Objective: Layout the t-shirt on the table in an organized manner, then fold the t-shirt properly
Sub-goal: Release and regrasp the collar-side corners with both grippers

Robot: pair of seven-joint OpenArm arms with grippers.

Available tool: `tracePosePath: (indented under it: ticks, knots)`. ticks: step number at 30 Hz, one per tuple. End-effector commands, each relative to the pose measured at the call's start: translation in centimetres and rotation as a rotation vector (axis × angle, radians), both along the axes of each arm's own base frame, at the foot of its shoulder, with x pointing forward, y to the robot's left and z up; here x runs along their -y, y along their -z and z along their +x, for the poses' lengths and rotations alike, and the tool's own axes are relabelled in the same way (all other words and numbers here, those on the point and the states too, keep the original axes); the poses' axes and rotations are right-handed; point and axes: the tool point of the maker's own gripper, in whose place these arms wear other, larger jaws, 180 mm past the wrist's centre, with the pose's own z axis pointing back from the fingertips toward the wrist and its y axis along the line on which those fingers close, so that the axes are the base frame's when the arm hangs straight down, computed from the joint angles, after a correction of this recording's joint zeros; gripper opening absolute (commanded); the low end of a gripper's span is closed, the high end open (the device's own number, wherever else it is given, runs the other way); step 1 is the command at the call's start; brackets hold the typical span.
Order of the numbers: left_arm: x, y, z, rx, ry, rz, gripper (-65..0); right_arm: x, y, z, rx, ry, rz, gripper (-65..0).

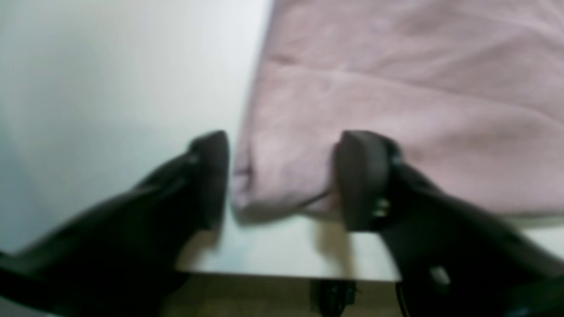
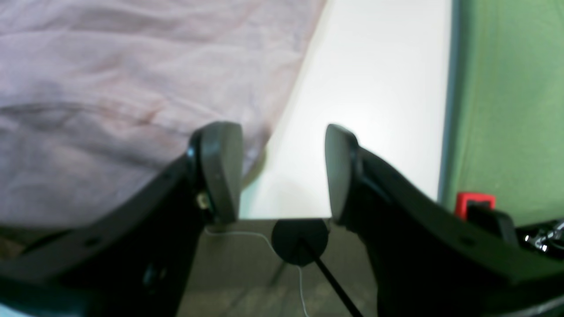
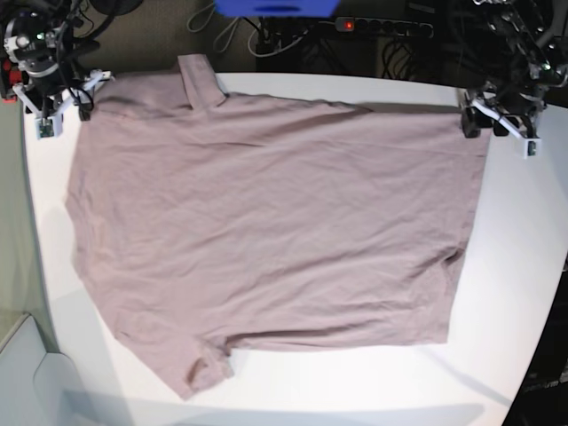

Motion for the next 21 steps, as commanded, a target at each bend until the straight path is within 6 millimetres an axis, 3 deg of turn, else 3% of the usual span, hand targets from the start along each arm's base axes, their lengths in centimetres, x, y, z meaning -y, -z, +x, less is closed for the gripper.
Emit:
tracePosePath:
  ticks: [1,4,8,14,21]
  knots:
    - [-0.4,-0.3,0.0,0.000,0.000,0.014,-36.7,-0.1,-0.5,0.0,0.024,0.003,-0.002,-34.4]
    - [-0.1,-0.4,0.3,0.007,0.005,0.010,-49.8,-1.3,-0.1,-0.4,0.028,0.030,0.037,-34.4]
    - [0.2,-0.3,0.4,0.009,0.005,0.002,-54.6,-2.7,0.6,-1.4,0.010,0.042,0.072,-34.4]
    - [0.2,-0.3,0.4,0.009,0.004,0.000,-65.0,-3.1,1.1,-1.7,0.001,0.055,0.090,-34.4]
    - [0.3,-0.2,0.3,0.007,0.004,-0.001,-64.7,-3.3,1.5,-2.6,-0.022,0.056,0.096,-34.4]
